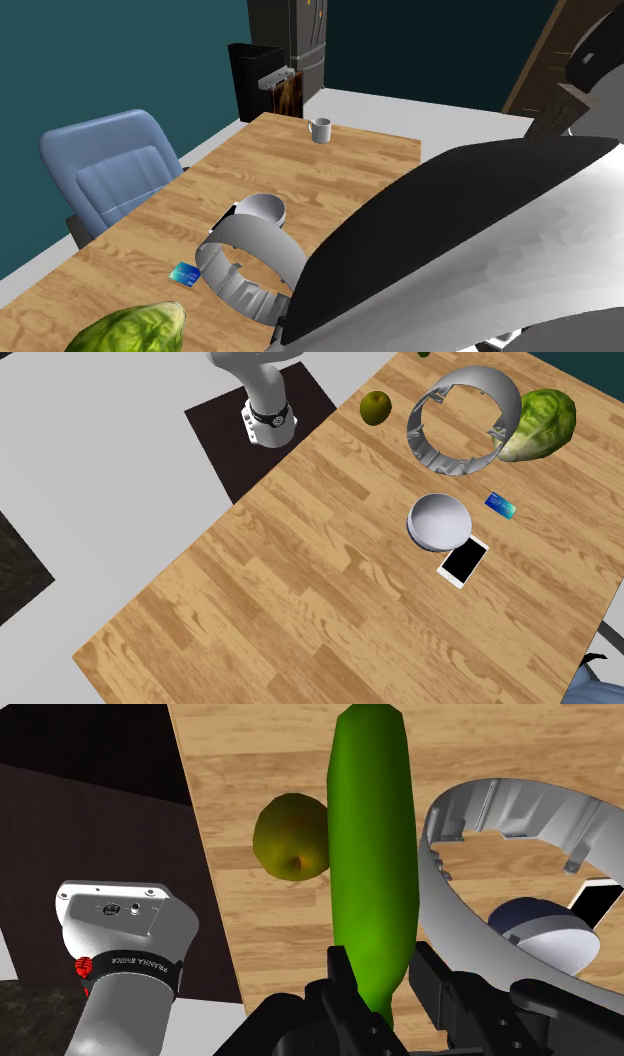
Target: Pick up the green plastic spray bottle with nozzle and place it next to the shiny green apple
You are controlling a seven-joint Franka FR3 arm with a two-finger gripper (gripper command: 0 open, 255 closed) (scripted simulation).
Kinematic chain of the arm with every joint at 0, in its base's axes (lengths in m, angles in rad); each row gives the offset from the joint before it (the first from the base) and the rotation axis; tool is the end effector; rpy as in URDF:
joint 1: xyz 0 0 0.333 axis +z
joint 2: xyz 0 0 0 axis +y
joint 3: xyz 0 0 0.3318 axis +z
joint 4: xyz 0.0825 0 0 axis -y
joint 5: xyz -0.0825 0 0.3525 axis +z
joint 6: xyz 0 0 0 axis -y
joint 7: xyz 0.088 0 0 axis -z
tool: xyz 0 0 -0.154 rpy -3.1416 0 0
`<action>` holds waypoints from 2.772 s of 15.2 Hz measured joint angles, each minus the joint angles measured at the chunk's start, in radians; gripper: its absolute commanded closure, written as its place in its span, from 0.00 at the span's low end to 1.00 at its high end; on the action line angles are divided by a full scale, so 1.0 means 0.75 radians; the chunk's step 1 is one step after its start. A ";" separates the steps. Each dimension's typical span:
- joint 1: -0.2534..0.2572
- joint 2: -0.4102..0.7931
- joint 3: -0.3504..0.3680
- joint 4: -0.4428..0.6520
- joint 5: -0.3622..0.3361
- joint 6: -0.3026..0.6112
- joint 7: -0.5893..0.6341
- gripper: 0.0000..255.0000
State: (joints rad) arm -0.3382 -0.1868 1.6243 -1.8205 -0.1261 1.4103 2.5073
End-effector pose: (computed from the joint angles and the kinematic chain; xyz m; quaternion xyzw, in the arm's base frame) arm 0.1242 0.4487 0.4793 0.7823 -0.5668 0.2120 0.1474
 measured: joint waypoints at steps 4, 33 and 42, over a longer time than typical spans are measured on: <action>-0.011 -0.008 0.018 -0.065 0.011 0.066 0.013 1.00; -0.383 -0.306 0.378 -0.369 0.267 0.540 -0.080 1.00; -0.392 -0.315 0.389 -0.379 0.275 0.557 -0.083 0.00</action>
State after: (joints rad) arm -0.6321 -0.4229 1.9159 -2.1049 0.0802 1.8280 2.4452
